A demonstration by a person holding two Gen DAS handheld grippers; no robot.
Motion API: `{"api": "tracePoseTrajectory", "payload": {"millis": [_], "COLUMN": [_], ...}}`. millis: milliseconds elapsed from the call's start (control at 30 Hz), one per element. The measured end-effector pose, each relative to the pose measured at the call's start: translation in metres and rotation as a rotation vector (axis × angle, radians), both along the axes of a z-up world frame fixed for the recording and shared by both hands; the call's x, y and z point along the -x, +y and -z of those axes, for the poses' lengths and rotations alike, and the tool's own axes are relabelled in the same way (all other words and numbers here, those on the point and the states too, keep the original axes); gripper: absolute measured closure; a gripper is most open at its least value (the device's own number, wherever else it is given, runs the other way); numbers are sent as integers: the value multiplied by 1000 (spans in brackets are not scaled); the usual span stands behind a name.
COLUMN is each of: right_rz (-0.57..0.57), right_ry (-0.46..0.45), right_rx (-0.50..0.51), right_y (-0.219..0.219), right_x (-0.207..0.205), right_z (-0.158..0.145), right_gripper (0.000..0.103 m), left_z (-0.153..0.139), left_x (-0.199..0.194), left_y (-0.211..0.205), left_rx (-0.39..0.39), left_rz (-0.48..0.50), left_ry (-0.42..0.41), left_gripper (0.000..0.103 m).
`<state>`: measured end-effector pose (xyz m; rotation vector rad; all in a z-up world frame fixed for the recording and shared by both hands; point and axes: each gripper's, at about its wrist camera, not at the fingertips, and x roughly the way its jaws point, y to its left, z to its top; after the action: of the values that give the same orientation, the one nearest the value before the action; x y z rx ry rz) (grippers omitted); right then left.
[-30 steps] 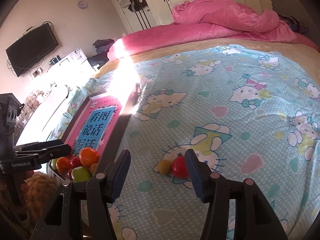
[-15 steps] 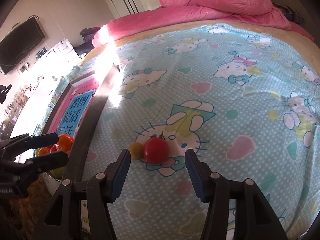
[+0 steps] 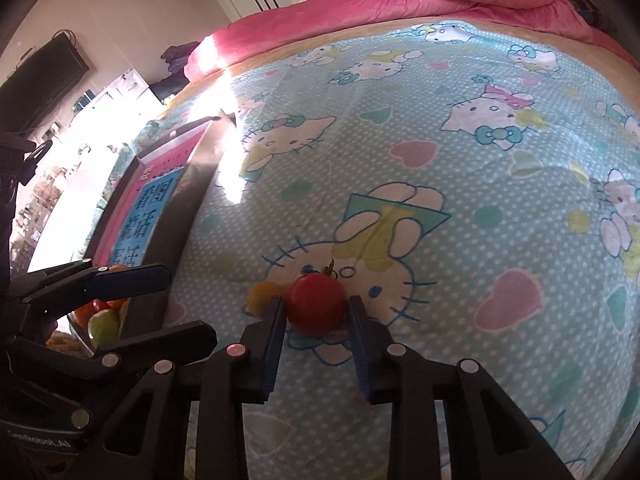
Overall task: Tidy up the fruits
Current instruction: 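Close the left gripper on the yellow cherry tomato while the right closes on the red tomato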
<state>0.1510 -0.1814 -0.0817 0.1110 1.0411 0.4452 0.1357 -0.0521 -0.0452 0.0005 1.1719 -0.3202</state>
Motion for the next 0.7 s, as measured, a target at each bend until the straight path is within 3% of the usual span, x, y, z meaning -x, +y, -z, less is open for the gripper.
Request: {"api": "tracePoseTrajectory", "payload": {"millis": [200,567,700], "right_rz": [73,140,121], "right_ry": [-29,-15,-39], "right_rx": [36,-71,-75], "right_y": [-20,-40,-32], "right_x": [-1,-7,-7], "right_z": [-9,-14,-20], "right_gripper": [72,72,72], "left_z": [15,29,27], "left_x": [-14,-25,-21], "left_y": [-12,-41,-44], "left_rx": [10,-92,-116], "left_rz": [22,60,75], "left_ry": [26,-8,-24], "left_gripper": [37,78,79]}}
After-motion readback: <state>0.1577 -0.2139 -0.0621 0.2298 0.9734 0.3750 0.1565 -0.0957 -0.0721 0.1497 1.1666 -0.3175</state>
